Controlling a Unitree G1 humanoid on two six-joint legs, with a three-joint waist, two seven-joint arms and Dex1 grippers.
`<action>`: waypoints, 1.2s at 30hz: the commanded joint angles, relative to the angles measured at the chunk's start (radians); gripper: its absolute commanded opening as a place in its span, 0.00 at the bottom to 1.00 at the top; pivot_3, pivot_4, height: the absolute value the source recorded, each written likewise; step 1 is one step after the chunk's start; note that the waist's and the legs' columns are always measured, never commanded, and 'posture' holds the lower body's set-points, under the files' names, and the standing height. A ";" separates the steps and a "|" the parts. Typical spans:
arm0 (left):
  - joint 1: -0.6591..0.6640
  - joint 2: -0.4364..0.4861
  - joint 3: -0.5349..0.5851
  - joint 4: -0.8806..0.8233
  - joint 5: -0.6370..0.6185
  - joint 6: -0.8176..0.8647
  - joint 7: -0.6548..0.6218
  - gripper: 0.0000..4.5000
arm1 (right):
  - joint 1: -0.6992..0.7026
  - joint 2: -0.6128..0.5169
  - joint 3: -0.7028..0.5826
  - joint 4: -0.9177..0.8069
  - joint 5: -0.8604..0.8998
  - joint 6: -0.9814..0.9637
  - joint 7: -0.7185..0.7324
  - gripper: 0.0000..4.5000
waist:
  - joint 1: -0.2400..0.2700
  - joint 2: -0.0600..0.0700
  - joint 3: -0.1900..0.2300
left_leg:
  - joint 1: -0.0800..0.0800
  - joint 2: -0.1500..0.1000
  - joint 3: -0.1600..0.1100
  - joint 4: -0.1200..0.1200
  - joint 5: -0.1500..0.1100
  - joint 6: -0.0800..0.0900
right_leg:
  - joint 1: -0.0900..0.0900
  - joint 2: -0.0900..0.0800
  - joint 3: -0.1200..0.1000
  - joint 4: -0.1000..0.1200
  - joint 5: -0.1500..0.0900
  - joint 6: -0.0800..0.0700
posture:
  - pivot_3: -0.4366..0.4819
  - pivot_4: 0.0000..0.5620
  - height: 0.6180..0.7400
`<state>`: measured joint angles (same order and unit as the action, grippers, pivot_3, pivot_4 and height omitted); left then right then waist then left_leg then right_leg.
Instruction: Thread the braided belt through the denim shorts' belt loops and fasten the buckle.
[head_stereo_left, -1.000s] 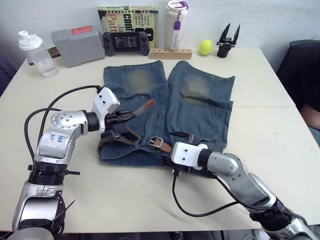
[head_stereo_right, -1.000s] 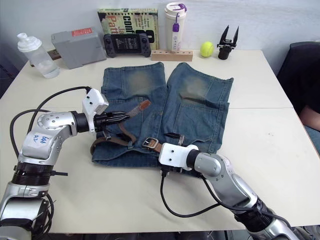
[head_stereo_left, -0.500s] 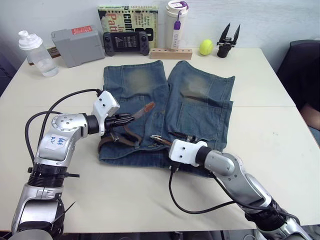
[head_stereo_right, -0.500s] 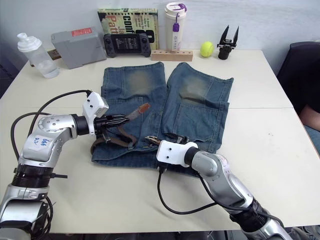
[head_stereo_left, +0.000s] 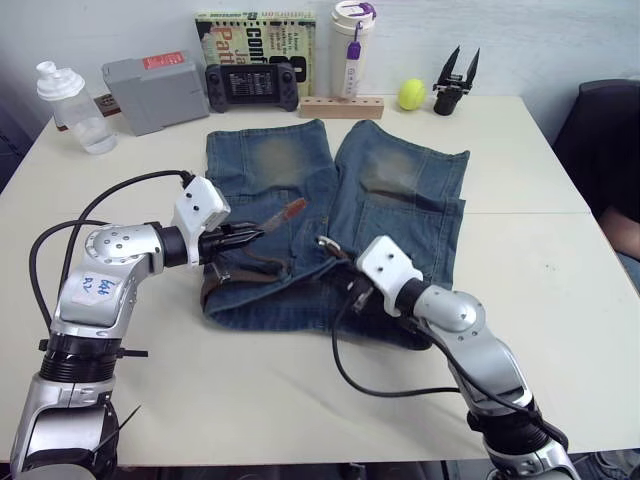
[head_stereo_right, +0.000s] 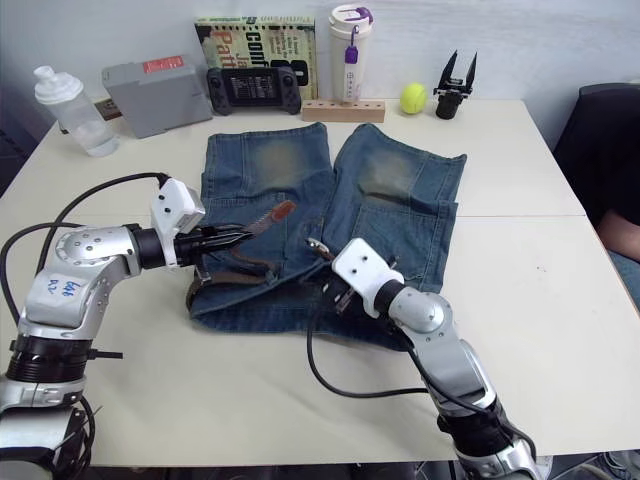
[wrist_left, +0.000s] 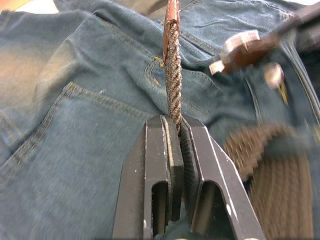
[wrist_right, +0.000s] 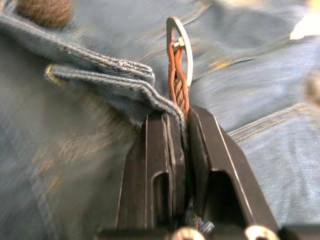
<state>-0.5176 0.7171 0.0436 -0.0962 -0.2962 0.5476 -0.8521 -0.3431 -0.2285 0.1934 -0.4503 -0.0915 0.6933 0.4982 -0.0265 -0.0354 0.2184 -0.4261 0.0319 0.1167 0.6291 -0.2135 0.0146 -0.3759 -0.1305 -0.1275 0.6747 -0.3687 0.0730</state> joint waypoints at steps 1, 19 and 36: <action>0.039 0.018 -0.001 -0.104 -0.024 0.027 -0.013 0.00 | -0.010 0.073 -0.078 -0.054 0.063 0.071 -0.068 0.01 | 0.000 0.000 0.000 | 0.000 0.000 0.000 0.000 0.000 0.000 | 0.000 0.000 0.000 0.000 0.000 0.000 | 0.48 0.27 0.78; -0.018 -0.015 -0.125 -0.057 0.050 0.087 0.034 0.00 | -0.021 0.113 -0.040 -0.123 0.175 0.109 -0.119 0.01 | 0.000 0.000 0.000 | 0.000 0.000 0.000 -0.002 0.000 0.000 | -0.001 0.000 0.001 0.000 0.000 0.000 | 0.48 0.27 0.78; -0.039 -0.049 -0.126 -0.050 0.052 0.077 0.036 0.00 | -0.022 0.058 0.038 -0.100 0.175 0.084 -0.110 0.01 | -0.001 0.000 0.000 | 0.000 0.000 0.000 -0.002 0.000 0.000 | -0.001 0.000 0.001 0.000 0.000 0.000 | 0.48 0.27 0.78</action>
<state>-0.5425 0.6763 -0.0876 -0.1389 -0.2463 0.6448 -0.8205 -0.3484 -0.1694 0.2116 -0.5087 0.0618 0.7985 0.3729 -0.0277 -0.0354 0.2184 -0.4263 0.0315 0.1172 0.6273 -0.2137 0.0145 -0.3772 -0.1304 -0.1262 0.6744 -0.3688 0.0730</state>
